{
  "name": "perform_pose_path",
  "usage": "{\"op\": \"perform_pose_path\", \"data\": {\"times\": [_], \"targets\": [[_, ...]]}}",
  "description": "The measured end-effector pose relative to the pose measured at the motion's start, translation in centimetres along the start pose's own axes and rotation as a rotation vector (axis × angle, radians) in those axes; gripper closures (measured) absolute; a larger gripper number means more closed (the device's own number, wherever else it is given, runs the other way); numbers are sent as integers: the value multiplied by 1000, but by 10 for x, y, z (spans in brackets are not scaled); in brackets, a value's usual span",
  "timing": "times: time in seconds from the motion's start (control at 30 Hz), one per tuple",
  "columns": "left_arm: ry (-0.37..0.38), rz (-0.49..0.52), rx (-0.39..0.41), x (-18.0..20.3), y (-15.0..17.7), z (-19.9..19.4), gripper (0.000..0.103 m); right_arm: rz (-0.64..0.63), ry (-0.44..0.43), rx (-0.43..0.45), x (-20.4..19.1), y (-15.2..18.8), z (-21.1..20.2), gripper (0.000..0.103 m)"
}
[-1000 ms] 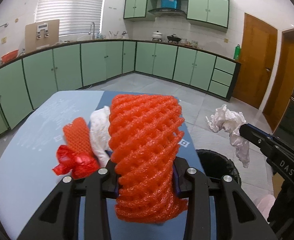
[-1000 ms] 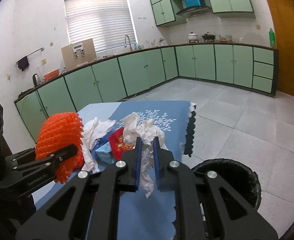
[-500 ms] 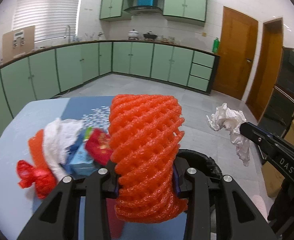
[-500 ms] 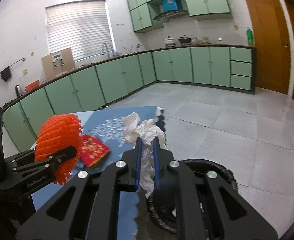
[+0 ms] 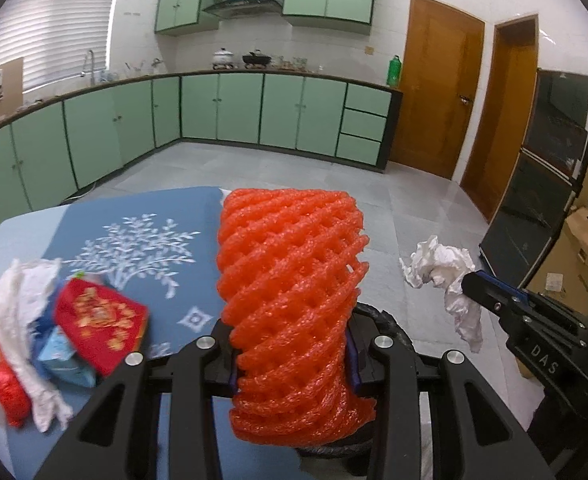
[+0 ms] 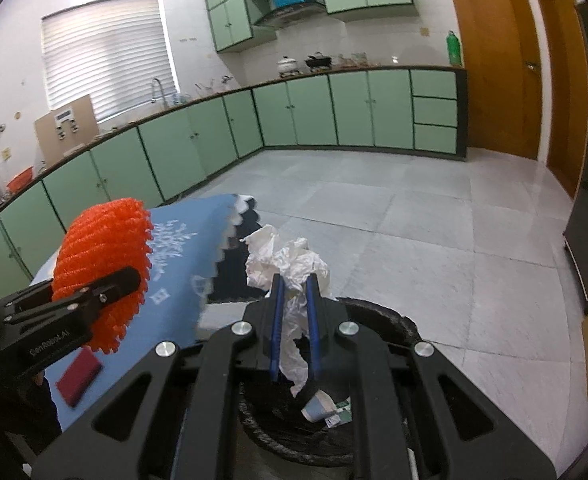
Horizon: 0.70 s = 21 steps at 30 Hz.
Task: Collect trash
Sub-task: 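Move both grippers over the bin and open them, dropping net and tissue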
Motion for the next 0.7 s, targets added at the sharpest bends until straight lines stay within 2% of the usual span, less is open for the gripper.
{"op": "perform_pose_path", "data": {"times": [0.3, 0.47, 0.53, 0.57, 0.63, 0.7], "targets": [[19, 22, -81, 20, 10, 54, 64, 50, 27, -75, 31, 17, 42, 90], [39, 30, -126, 25, 12, 81, 57, 67, 45, -114, 43, 25, 63, 87], [45, 36, -136, 27, 14, 88, 55, 80, 54, -118, 47, 27, 66, 76], [47, 37, -139, 27, 15, 91, 50, 88, 61, -118, 50, 28, 67, 74], [58, 34, -145, 27, 14, 93, 42, 100, 76, -114, 52, 29, 65, 61], [68, 29, -145, 27, 14, 94, 39, 109, 88, -109, 56, 30, 64, 54]]}}
Point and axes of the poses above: each gripper's, at about its wrist camera, not at the fingertips, and z roughly the way its jaws point, x to its right, y to its underside, the point moved 3 cm from there along z, roughly the way its jaws point, and after that the axes turned 9 degrees about -z, right-handed, at the moved point
